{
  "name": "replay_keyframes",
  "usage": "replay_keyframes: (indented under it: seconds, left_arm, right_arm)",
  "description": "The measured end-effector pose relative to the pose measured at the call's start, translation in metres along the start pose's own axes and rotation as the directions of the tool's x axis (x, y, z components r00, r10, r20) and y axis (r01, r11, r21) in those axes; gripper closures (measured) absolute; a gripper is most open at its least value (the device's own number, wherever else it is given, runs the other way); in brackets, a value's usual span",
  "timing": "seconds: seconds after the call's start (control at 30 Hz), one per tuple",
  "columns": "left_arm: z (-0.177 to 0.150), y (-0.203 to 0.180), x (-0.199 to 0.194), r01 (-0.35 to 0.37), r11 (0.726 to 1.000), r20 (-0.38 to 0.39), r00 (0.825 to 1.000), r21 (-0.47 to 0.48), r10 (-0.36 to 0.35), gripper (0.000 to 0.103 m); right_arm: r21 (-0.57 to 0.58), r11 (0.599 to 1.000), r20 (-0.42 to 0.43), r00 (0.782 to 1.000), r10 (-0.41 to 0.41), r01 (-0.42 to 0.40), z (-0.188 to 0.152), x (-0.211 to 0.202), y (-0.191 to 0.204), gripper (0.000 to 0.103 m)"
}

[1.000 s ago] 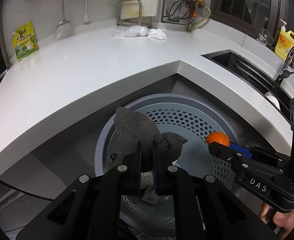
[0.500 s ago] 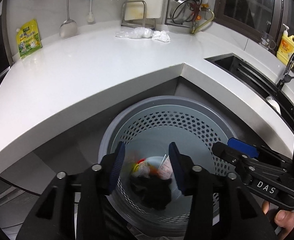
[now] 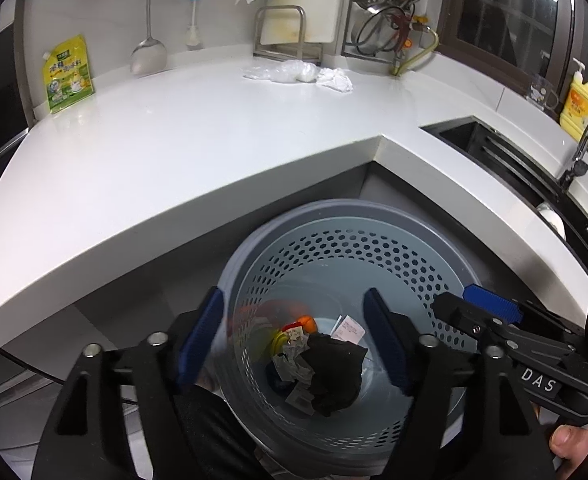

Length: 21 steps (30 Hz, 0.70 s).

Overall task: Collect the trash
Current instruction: 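Open left tool dropping grey cloth while right tool drops orange into bin, then move both tools from the bin to the clear bag and white tissue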

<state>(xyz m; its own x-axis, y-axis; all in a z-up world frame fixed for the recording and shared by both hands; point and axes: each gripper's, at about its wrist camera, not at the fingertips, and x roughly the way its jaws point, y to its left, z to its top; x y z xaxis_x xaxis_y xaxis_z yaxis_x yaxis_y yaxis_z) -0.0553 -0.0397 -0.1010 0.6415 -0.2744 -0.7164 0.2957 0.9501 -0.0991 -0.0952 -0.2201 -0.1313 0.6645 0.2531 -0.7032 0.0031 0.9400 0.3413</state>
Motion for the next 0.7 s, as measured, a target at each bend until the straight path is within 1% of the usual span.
replay_keyframes:
  seconds: [0.17, 0.23, 0.43, 0.7]
  left_arm:
    - [0.002, 0.003, -0.001, -0.01, 1.0, 0.009, 1.0, -0.003, 0.01, 0.024]
    - [0.003, 0.004, -0.003, -0.013, 1.0, 0.017, 1.0, 0.0, 0.013, 0.019]
    - [0.009, 0.008, -0.012, -0.019, 1.0, 0.059, 0.998, -0.001, 0.019, 0.012]
    - [0.017, 0.017, -0.02, -0.034, 0.999, 0.096, 0.995, -0.019, 0.035, 0.009]
  right_arm:
    - [-0.003, 1.0, 0.005, 1.0, 0.001, -0.001, 0.001, -0.001, 0.001, 0.046]
    - [-0.004, 1.0, 0.013, 1.0, 0.0, 0.0, 0.002, -0.002, 0.002, 0.04]
    - [-0.016, 1.0, 0.025, 1.0, -0.002, 0.002, 0.005, -0.005, 0.003, 0.038]
    - [-0.052, 0.999, 0.056, 0.998, -0.002, 0.005, 0.012, -0.012, 0.009, 0.035]
